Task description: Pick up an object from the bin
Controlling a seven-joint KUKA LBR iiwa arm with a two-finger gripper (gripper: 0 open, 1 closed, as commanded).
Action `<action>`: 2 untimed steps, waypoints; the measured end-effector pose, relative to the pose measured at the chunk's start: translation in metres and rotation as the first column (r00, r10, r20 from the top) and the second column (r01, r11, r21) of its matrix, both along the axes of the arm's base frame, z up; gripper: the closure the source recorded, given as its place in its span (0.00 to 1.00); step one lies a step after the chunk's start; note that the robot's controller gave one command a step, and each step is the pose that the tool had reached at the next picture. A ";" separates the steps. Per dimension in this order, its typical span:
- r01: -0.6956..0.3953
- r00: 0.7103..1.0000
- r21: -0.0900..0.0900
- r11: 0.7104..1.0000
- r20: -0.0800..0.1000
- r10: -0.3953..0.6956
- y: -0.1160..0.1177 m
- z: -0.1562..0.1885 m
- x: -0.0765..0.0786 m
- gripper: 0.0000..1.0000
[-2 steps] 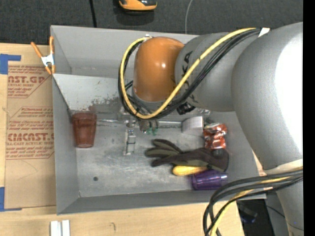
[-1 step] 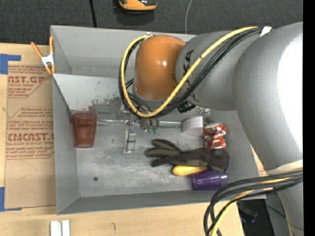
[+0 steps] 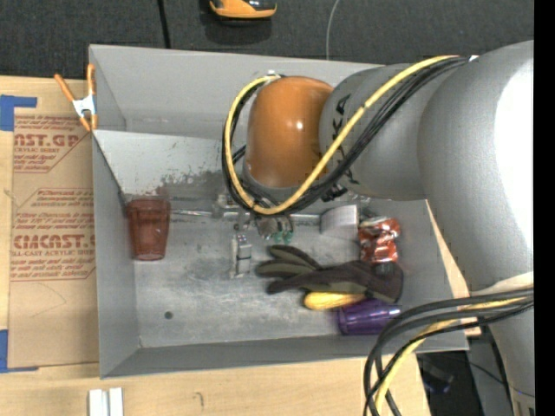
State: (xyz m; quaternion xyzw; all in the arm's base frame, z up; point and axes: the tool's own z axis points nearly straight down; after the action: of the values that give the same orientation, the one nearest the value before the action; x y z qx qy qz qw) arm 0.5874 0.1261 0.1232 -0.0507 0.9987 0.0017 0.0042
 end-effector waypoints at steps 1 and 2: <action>-0.088 0.996 -0.003 0.996 -0.006 0.088 -0.051 -0.042 -0.020 0.00; -0.119 0.993 -0.004 0.993 -0.008 0.119 -0.077 -0.057 -0.023 0.00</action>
Offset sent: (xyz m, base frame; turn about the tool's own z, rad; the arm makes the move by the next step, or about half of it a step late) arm -0.0200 -0.0644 -0.0506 -0.1572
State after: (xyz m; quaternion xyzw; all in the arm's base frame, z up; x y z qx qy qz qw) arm 0.5643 0.0487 0.0658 -0.1099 0.9939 -0.0003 0.0000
